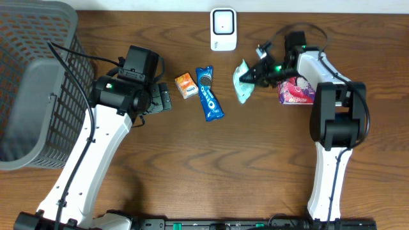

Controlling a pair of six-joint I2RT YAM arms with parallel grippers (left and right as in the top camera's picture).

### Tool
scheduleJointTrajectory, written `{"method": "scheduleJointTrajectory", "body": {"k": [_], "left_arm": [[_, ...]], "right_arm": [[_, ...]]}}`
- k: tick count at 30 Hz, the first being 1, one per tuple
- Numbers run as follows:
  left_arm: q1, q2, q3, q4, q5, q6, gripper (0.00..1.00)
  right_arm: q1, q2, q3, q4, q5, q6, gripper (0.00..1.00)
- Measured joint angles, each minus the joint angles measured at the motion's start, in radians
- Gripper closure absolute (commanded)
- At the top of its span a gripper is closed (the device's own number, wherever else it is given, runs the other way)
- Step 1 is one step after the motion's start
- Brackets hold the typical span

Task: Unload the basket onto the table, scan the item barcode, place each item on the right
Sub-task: 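Set the green wipes pack down beside the purple pack and release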

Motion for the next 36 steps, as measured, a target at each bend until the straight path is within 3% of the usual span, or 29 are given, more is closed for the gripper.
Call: {"method": "scheduleJointTrajectory", "body": {"k": [2, 9, 13, 14, 17, 26, 31, 36], "left_arm": [[0.000, 0.000, 0.000, 0.000, 0.000, 0.000, 0.02], [0.000, 0.000, 0.000, 0.000, 0.000, 0.000, 0.02], [0.000, 0.000, 0.000, 0.000, 0.000, 0.000, 0.02], [0.000, 0.000, 0.000, 0.000, 0.000, 0.000, 0.02], [0.000, 0.000, 0.000, 0.000, 0.000, 0.000, 0.02], [0.000, 0.000, 0.000, 0.000, 0.000, 0.000, 0.02], [0.000, 0.000, 0.000, 0.000, 0.000, 0.000, 0.02], [0.000, 0.000, 0.000, 0.000, 0.000, 0.000, 0.02]], "right_arm": [[-0.010, 0.008, -0.002, -0.026, 0.021, 0.030, 0.57], [-0.013, -0.178, -0.001, -0.104, 0.379, 0.065, 0.48], [0.006, -0.343, 0.013, -0.115, 0.545, 0.071, 0.56], [0.020, -0.373, 0.020, -0.114, 0.570, 0.070, 0.63], [0.062, -0.400, 0.032, -0.110, 0.603, 0.069, 0.99], [0.222, -0.270, 0.015, -0.128, 0.790, 0.127, 0.99], [0.233, -0.164, 0.011, -0.138, 0.861, 0.148, 0.99], [0.227, -0.163, 0.020, -0.150, 0.908, 0.166, 0.98]]}}
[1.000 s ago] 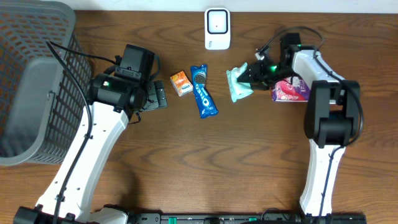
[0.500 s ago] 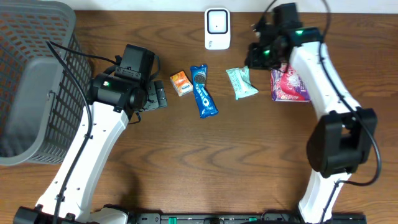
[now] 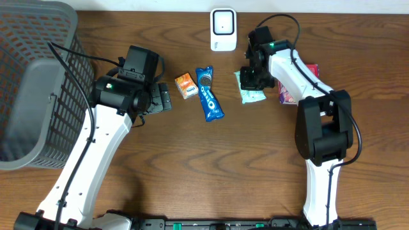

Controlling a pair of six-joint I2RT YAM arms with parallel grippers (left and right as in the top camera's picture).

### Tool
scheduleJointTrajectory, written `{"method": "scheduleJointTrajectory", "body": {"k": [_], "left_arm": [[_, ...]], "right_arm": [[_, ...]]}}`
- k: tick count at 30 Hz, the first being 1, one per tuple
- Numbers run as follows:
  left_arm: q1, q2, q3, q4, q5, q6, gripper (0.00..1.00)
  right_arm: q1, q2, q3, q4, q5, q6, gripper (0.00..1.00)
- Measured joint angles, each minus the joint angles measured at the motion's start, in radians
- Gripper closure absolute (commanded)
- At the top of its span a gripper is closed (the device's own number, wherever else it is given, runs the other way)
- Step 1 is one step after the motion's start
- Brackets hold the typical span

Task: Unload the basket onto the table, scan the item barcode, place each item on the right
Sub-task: 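Set the green wipes pack down beside the purple pack and release, then reach the right gripper to the blue Oreo pack and grasp it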

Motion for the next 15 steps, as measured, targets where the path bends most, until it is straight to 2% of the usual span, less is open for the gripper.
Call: {"method": "scheduleJointTrajectory", "body": {"k": [3, 4, 6, 9, 11, 15], "left_arm": [[0.000, 0.000, 0.000, 0.000, 0.000, 0.000, 0.02], [0.000, 0.000, 0.000, 0.000, 0.000, 0.000, 0.02], [0.000, 0.000, 0.000, 0.000, 0.000, 0.000, 0.02], [0.000, 0.000, 0.000, 0.000, 0.000, 0.000, 0.02], [0.000, 0.000, 0.000, 0.000, 0.000, 0.000, 0.02], [0.000, 0.000, 0.000, 0.000, 0.000, 0.000, 0.02]], "right_arm": [[-0.031, 0.000, 0.022, -0.034, 0.040, 0.007, 0.92], [-0.047, 0.000, 0.033, -0.045, 0.054, 0.010, 0.85], [-0.079, -0.002, 0.071, -0.079, 0.063, 0.005, 0.60], [-0.085, -0.018, 0.103, -0.094, 0.008, -0.022, 0.46], [-0.064, -0.040, 0.109, -0.092, -0.093, -0.052, 0.40], [0.017, -0.047, 0.093, -0.016, -0.256, -0.102, 0.40]]}}
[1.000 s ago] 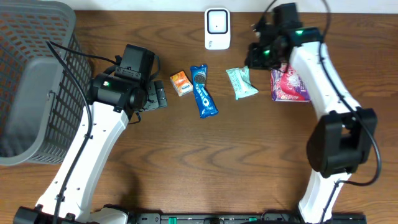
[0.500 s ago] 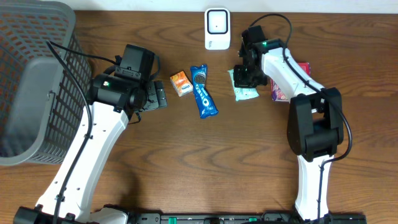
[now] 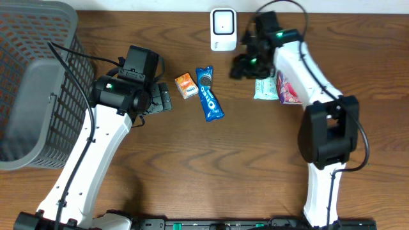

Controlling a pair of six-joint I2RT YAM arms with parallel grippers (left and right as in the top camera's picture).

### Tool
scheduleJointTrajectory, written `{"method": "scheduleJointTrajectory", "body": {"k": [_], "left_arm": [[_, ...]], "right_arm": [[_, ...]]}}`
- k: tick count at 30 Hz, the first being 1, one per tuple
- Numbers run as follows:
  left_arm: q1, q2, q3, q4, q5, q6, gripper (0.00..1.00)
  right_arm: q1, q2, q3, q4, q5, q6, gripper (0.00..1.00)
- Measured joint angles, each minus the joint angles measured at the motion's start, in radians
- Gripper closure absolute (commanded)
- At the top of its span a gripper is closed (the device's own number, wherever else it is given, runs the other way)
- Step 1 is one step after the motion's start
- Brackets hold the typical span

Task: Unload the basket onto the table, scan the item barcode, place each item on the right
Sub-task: 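Reach the right gripper to the blue Oreo pack and grasp it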

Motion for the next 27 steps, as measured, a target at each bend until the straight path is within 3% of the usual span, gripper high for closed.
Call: {"method": "scheduleJointTrajectory", "body": {"k": [5, 12, 14, 15, 16, 17, 23, 27], "left_arm": [[0.000, 0.000, 0.000, 0.000, 0.000, 0.000, 0.02], [0.000, 0.000, 0.000, 0.000, 0.000, 0.000, 0.02], [0.000, 0.000, 0.000, 0.000, 0.000, 0.000, 0.02], [0.000, 0.000, 0.000, 0.000, 0.000, 0.000, 0.02], [0.000, 0.000, 0.000, 0.000, 0.000, 0.000, 0.02], [0.000, 0.000, 0.000, 0.000, 0.000, 0.000, 0.02], [0.000, 0.000, 0.000, 0.000, 0.000, 0.000, 0.02], [0.000, 0.000, 0.000, 0.000, 0.000, 0.000, 0.02]], "right_arm": [[0.095, -0.001, -0.117, 0.180, -0.066, 0.017, 0.41], [0.110, -0.002, -0.326, 0.466, -0.168, 0.129, 0.39], [0.110, -0.010, -0.384, 0.552, -0.204, 0.155, 0.50], [0.110, -0.013, -0.401, 0.585, -0.205, 0.167, 0.63], [0.109, -0.014, -0.427, 0.620, -0.222, 0.173, 0.89], [0.109, -0.016, -0.436, 0.632, -0.219, 0.181, 0.99], [0.108, -0.021, -0.459, 0.614, -0.170, 0.192, 0.99], [0.101, -0.060, -0.389, 0.392, 0.039, 0.143, 0.99]]}}
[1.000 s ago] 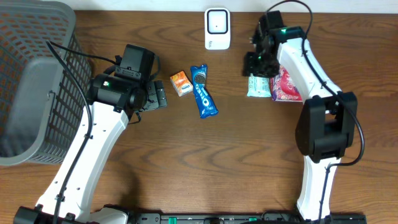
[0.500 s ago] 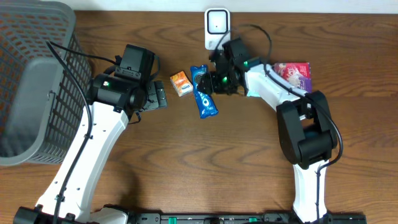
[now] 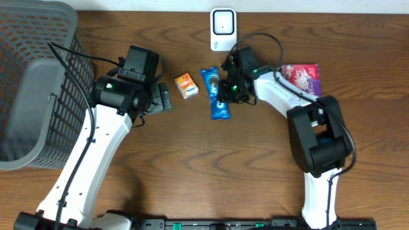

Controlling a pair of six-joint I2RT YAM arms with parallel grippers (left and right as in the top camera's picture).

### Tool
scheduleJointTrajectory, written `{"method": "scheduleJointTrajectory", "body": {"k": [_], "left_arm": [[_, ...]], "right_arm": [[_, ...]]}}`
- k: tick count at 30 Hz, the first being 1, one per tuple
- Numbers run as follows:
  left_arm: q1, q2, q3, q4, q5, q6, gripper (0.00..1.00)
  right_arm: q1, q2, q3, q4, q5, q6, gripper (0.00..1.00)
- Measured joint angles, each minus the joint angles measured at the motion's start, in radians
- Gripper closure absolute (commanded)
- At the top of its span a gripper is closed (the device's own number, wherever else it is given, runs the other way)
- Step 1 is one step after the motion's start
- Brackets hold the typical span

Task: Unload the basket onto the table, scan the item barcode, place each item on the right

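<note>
The white barcode scanner (image 3: 223, 29) stands at the table's far edge. A blue cookie pack (image 3: 221, 110) lies in front of it, nearly lengthwise. My right gripper (image 3: 222, 89) is down over the pack's middle and hides that part. Whether its fingers are closed on the pack cannot be made out from above. An orange packet (image 3: 186, 84) lies left of the blue pack, and a pink-purple packet (image 3: 300, 76) lies at the right. The mint-green packet does not show. My left gripper (image 3: 163, 99) rests left of the orange packet, shut and holding nothing.
A large grey mesh basket (image 3: 32, 83) fills the left end of the table. The right arm's white link (image 3: 275, 96) stretches across the table between the pink-purple packet and the blue pack. The left arm's black wrist (image 3: 137, 67) sits beside the basket.
My right gripper moved from just below the scanner down and left onto the blue cookie pack. The mint-green packet that lay right of it is no longer visible. The left arm stayed put.
My right gripper first held the mint-green packet up beside the pink-purple one. It then had the packet down on the table further left, under the scanner. After that the packet lay free and the gripper stood apart near the scanner. Now it is on the blue pack.
</note>
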Motion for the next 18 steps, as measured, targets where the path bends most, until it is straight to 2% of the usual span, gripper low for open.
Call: {"method": "scheduleJointTrajectory", "body": {"k": [3, 8, 13, 15, 18], "left_arm": [[0.000, 0.000, 0.000, 0.000, 0.000, 0.000, 0.02], [0.000, 0.000, 0.000, 0.000, 0.000, 0.000, 0.02], [0.000, 0.000, 0.000, 0.000, 0.000, 0.000, 0.02], [0.000, 0.000, 0.000, 0.000, 0.000, 0.000, 0.02], [0.000, 0.000, 0.000, 0.000, 0.000, 0.000, 0.02]], "right_arm": [[0.011, -0.049, 0.075, -0.156, 0.308, -0.065, 0.99], [0.116, -0.092, 0.128, -0.191, 0.850, -0.183, 0.99], [0.193, 0.004, 0.131, -0.168, 1.082, -0.238, 0.99], [0.212, 0.064, 0.131, -0.169, 1.116, -0.246, 0.99], [0.260, 0.179, 0.131, -0.178, 1.173, -0.261, 0.90]]}}
